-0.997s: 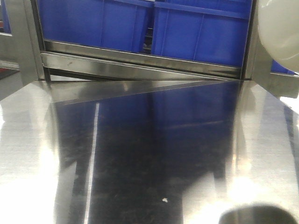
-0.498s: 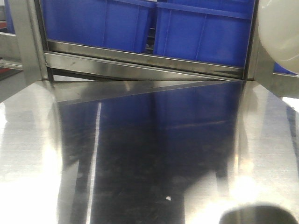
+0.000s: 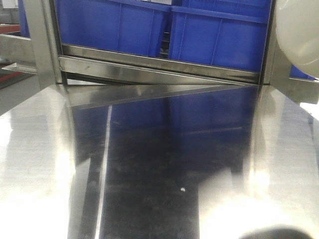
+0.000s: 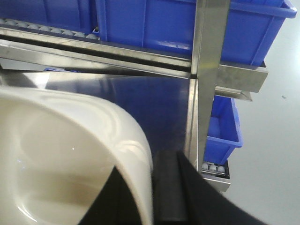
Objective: Move white bin to right shelf second layer
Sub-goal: 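Hold the bin in the right gripper and back away from the table, then drive past the blue-crate racks carrying the bin in the right gripper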
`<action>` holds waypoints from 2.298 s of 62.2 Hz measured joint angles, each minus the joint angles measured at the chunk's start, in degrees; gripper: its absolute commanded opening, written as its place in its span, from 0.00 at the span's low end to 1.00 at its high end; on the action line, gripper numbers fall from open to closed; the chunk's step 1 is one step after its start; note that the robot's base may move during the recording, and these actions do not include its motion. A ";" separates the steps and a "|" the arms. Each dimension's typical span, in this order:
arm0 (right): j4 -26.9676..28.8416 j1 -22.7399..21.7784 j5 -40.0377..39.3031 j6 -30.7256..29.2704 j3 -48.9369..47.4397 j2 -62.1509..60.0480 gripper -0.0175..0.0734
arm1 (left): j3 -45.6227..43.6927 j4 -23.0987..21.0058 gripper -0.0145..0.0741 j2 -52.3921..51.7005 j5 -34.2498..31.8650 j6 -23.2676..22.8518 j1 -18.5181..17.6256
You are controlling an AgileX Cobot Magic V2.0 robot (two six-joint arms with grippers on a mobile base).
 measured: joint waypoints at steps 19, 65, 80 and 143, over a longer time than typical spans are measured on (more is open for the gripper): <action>0.00 0.00 -0.10 0.00 0.00 0.00 0.25 | 0.00 0.00 0.26 0.00 0.00 0.00 0.00; 0.00 0.00 -0.10 0.00 0.00 0.00 0.25 | 0.00 0.00 0.26 0.00 0.00 0.00 0.00; 0.00 0.00 -0.10 0.00 0.00 0.00 0.25 | 0.00 0.00 0.26 0.00 0.00 0.00 0.00; 0.00 0.00 -0.10 0.00 0.12 0.00 0.25 | 0.00 0.00 0.26 0.00 0.00 0.00 0.00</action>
